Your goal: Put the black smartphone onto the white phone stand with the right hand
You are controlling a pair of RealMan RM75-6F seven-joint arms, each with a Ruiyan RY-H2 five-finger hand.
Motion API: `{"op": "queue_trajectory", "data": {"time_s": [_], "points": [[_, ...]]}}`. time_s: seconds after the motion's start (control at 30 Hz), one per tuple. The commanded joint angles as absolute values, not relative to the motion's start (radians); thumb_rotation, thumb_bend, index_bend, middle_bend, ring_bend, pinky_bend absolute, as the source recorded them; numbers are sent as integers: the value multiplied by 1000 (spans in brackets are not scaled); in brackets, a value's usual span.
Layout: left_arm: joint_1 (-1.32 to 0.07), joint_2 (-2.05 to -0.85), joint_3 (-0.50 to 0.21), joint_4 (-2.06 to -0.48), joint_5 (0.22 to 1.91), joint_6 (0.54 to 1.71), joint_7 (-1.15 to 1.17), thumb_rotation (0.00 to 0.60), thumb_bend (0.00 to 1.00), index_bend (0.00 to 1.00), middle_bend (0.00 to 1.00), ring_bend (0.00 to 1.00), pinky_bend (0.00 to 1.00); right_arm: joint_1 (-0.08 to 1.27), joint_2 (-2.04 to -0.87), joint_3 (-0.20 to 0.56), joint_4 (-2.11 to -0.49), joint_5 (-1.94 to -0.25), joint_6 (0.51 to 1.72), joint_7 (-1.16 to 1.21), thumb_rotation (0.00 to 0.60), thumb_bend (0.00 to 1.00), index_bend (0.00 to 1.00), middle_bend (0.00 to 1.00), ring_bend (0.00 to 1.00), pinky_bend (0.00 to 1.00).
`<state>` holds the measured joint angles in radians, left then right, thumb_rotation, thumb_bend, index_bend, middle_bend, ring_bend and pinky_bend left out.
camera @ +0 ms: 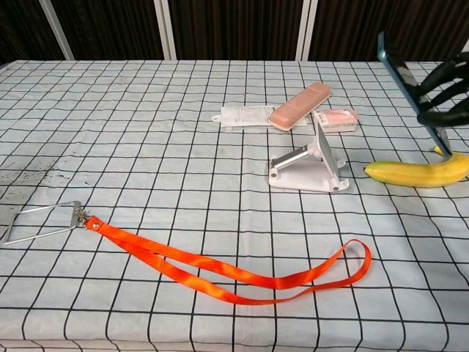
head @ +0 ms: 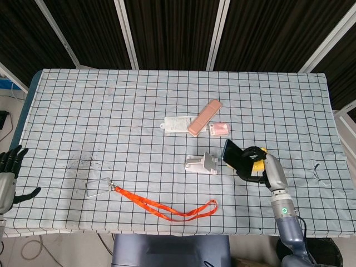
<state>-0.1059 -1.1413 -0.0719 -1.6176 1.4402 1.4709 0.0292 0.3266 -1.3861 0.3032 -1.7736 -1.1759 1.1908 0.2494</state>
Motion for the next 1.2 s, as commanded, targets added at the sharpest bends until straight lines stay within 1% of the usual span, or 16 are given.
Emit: {"op": "queue_trajectory", "data": {"time_s": [0.03, 0.2, 0.5, 0.67, 0.77, 0.9, 1.2], "points": [[-105, -1143, -72, -1615, 1441, 1472, 28, 600, 0, 0, 0, 0, 0, 354, -1420, 363, -1727, -1182, 1175, 374, 600, 440, 466, 540, 428, 399], [-105, -1145, -74, -1613, 1440, 1475, 27, 600, 0, 0, 0, 0, 0, 380, -1467, 353, -1640, -1264, 1166, 496, 600, 437, 467, 540, 428, 397], [-103, -1147, -74, -1609, 1445, 1481, 21, 600, 0, 0, 0, 0, 0, 406, -1567, 314, -1494, -1347, 1169, 685, 600, 437, 467, 537, 418, 395], [-104, -1148, -72, -1607, 1446, 1477, 20, 600, 0, 0, 0, 0, 0, 409, -1619, 296, -1433, -1375, 1203, 728, 600, 437, 467, 537, 418, 395], [-104, -1150, -73, -1604, 1446, 1479, 20, 600, 0, 0, 0, 0, 0, 413, -1695, 281, -1370, -1400, 1247, 746, 600, 436, 467, 537, 416, 395], [-104, -1151, -75, -1603, 1442, 1477, 18, 600, 0, 0, 0, 0, 0, 416, -1751, 270, -1316, -1418, 1281, 770, 600, 435, 467, 536, 416, 395], [-105, -1151, -74, -1602, 1440, 1472, 15, 600, 0, 0, 0, 0, 0, 430, -1817, 262, -1223, -1415, 1286, 814, 600, 435, 467, 536, 416, 395]]}}
